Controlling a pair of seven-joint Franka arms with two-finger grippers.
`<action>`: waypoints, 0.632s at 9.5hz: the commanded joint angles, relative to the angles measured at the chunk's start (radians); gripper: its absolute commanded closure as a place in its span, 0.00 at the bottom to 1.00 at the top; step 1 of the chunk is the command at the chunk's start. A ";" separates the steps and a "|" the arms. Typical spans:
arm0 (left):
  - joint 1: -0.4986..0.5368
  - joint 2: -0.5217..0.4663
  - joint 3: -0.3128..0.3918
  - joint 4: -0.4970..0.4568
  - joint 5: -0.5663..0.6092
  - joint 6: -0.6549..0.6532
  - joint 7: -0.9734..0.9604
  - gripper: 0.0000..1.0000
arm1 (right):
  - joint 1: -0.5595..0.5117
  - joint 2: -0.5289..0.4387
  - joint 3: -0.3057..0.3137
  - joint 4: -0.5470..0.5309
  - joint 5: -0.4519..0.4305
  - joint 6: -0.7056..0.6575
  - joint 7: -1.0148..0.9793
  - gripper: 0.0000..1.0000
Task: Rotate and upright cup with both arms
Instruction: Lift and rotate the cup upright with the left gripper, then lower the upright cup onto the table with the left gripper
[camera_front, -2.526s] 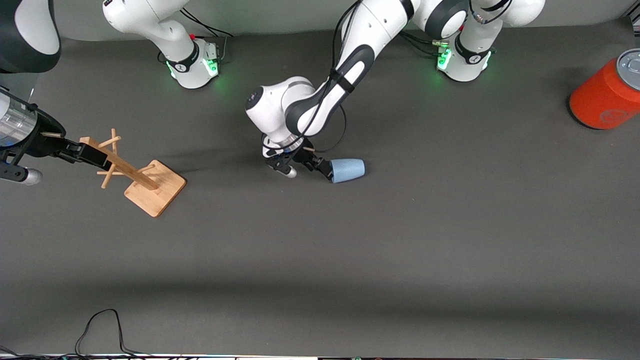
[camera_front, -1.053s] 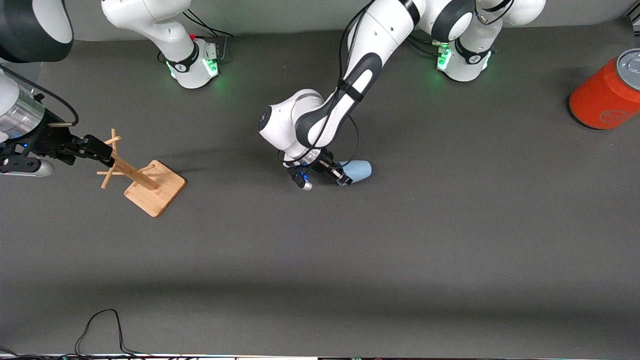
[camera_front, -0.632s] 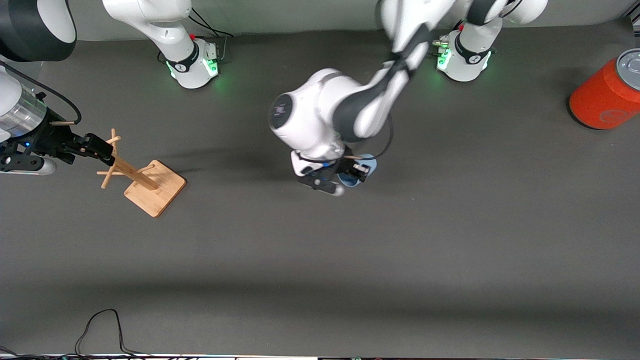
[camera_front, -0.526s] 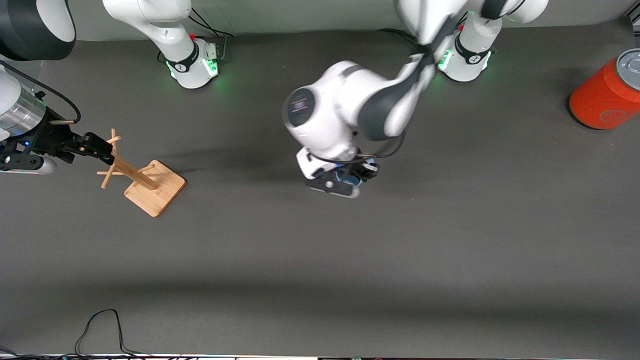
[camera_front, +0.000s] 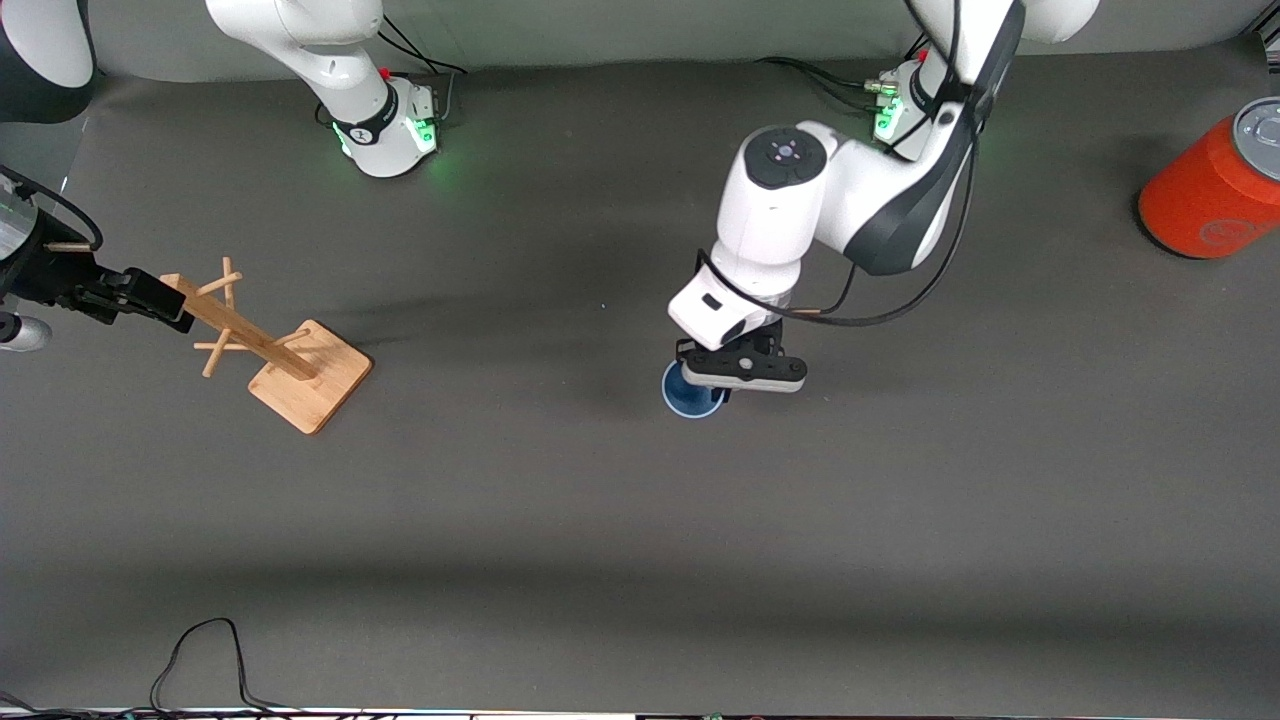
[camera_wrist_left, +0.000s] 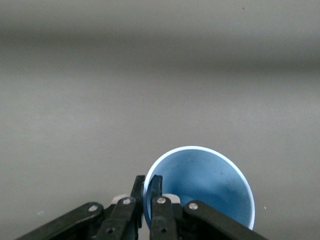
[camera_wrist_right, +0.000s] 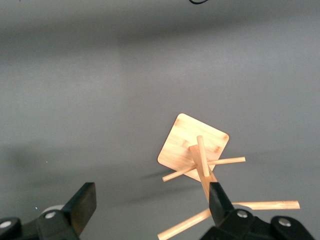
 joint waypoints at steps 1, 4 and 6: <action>0.004 -0.044 0.003 -0.206 0.058 0.240 -0.104 1.00 | 0.004 0.031 0.009 0.056 0.038 -0.086 0.068 0.00; -0.002 0.035 0.035 -0.242 0.242 0.333 -0.245 1.00 | 0.036 0.066 0.011 0.083 0.041 -0.087 0.148 0.00; -0.005 0.092 0.061 -0.235 0.423 0.390 -0.418 1.00 | 0.034 0.108 0.005 0.106 0.041 -0.087 0.148 0.00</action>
